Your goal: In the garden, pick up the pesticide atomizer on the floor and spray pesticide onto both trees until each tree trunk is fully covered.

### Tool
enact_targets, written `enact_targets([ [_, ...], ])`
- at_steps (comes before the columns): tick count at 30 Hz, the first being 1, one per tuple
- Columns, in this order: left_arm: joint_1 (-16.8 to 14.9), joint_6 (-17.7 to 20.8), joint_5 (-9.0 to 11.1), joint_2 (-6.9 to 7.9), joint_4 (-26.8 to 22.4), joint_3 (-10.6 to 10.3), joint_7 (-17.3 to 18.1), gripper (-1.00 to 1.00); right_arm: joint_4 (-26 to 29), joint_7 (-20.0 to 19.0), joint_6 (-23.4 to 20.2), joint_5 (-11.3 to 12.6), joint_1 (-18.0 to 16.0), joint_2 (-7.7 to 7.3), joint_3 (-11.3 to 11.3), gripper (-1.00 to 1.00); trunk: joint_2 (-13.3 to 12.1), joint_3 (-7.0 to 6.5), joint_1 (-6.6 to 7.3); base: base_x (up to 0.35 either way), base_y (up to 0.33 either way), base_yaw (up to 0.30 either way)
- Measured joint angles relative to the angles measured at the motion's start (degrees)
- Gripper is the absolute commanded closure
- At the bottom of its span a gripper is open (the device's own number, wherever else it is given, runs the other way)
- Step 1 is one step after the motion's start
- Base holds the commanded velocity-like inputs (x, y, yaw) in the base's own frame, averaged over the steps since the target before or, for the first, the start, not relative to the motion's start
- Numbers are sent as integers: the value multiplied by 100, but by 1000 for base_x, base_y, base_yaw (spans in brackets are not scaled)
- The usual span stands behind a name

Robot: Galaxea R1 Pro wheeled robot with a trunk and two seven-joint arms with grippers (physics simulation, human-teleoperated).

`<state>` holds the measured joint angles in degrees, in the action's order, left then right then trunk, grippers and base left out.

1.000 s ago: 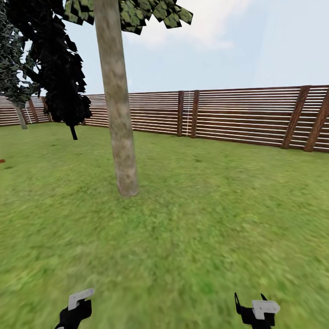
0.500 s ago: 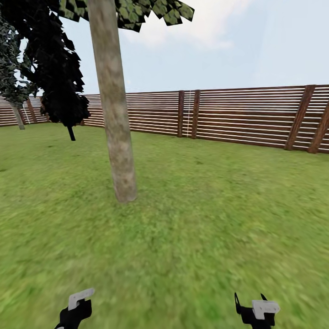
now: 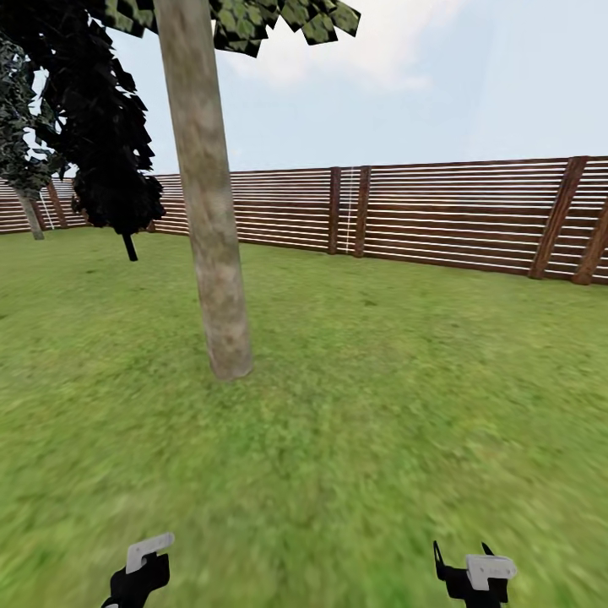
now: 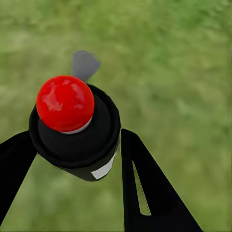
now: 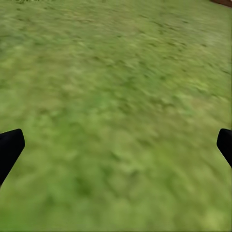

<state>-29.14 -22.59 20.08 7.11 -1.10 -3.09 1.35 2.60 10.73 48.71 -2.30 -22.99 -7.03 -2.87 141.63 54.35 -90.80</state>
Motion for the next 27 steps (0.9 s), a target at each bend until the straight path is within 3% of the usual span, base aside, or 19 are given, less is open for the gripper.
enact_targets([
  [15,0,0,0,0,0,0,0,100,-1,0,0,0,0,0,0,-100,0,0,0,118,0,0],
  [27,-1,4,-9,0,1,0,4,100,5,-1,-2,0,0,0,0,-100,0,0,1,289,65,0],
])
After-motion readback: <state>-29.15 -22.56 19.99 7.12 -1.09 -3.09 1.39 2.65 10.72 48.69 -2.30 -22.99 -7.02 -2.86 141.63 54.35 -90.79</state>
